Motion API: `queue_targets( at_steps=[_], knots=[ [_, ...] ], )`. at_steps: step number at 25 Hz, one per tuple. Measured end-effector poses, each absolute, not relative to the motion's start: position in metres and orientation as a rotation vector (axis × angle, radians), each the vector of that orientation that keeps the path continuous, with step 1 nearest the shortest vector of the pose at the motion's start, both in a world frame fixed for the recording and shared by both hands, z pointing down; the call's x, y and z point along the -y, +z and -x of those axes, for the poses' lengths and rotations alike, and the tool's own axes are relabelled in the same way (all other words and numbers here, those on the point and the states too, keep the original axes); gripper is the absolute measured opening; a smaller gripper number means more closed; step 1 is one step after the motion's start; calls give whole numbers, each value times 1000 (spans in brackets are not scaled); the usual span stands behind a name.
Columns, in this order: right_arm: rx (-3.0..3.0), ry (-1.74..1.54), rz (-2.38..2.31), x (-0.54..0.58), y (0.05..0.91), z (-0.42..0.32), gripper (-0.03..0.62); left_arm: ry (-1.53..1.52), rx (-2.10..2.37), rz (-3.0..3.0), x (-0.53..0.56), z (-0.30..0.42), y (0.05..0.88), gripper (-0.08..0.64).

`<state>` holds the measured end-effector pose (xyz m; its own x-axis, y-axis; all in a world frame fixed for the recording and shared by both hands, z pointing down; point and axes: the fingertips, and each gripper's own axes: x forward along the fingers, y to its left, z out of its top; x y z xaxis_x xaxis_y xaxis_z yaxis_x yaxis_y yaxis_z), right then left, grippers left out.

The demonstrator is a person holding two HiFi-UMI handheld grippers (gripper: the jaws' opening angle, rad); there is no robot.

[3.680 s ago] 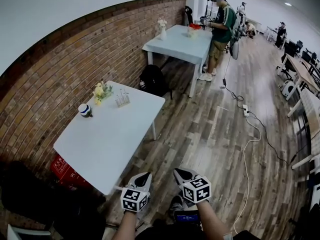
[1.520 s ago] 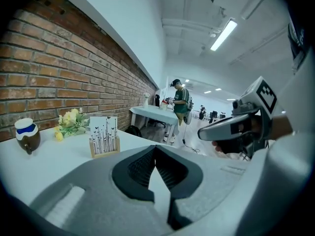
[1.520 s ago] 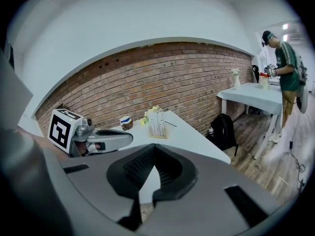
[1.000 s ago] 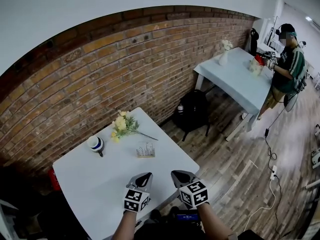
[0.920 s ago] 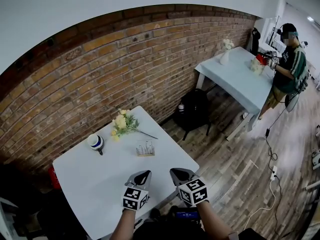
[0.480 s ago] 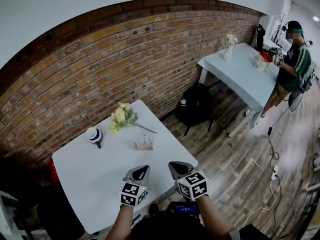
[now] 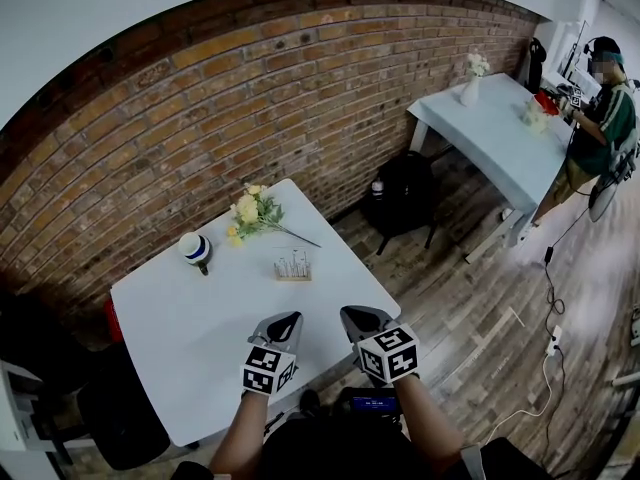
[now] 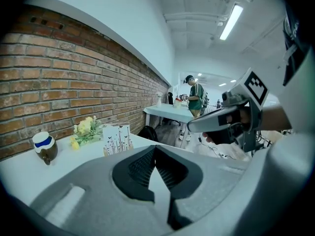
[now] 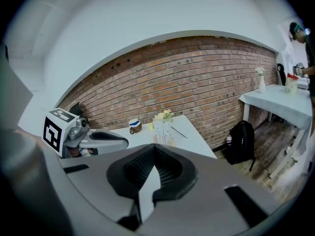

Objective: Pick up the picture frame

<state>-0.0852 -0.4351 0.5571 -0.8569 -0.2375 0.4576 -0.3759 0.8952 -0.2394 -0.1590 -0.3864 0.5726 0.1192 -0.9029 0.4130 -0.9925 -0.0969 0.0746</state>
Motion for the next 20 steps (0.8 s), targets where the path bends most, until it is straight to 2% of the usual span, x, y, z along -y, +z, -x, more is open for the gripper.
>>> queue_targets(
  at_steps=[13, 20],
  knots=[
    [2643, 502, -348, 441, 570, 77, 9, 331, 1926, -1956, 387, 150, 578, 12],
    [2620, 483, -378, 456, 589, 104, 9, 348, 1929, -1922, 395, 181, 590, 12]
  ],
)
